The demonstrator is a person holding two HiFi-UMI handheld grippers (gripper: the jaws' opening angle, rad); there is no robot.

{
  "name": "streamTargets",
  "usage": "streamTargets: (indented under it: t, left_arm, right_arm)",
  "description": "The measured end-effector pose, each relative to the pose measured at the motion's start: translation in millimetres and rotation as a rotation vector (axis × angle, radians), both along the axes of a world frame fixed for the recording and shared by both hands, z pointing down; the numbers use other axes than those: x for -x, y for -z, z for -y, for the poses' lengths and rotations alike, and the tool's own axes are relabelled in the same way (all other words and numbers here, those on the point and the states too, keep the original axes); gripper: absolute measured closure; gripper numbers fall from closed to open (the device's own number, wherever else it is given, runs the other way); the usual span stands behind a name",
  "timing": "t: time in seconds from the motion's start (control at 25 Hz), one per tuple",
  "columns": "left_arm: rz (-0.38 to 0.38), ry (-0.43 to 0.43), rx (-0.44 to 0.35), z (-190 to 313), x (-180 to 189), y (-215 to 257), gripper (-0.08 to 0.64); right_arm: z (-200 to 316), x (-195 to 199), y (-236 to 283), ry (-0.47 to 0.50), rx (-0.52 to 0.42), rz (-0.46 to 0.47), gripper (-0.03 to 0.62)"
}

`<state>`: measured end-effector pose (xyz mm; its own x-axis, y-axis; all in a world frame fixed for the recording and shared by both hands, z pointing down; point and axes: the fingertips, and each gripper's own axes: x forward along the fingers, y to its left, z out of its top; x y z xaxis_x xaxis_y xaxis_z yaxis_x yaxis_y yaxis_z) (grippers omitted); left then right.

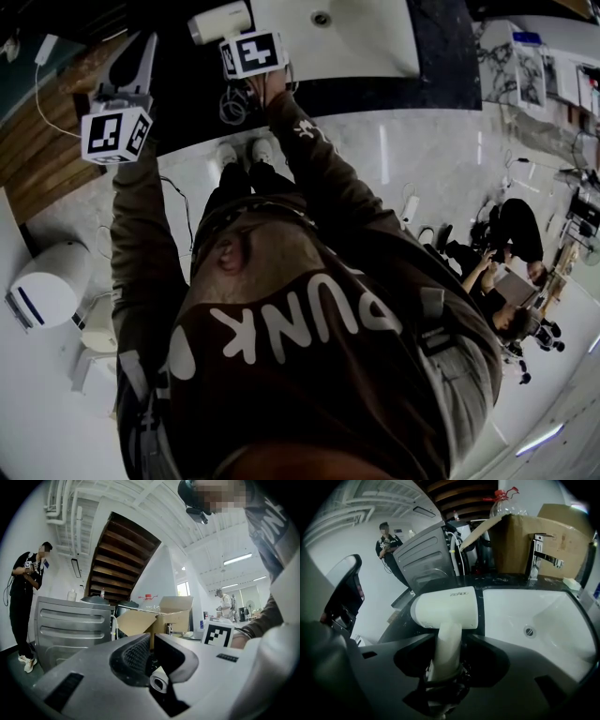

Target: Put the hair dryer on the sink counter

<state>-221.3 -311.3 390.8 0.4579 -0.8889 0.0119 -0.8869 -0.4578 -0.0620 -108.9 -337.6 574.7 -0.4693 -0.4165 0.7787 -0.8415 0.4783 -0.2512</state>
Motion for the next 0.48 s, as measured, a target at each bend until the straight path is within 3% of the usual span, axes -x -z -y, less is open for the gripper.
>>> streamTargets:
  t: [0.32,0.48]
  left_arm:
    - [0.009,-0.003,-0.012,-0.9,-2.7,6.2,0.531]
    - [0.011,-0.007,-0.024,-2.4,-7.0,10.9,0.531]
  right_arm:
    - [17.3,-13.9,74.9,0.003,-0.207,0.07,0.371]
    - [19.4,-6.8,139.5,0.055,-0.421,0.165,0.377]
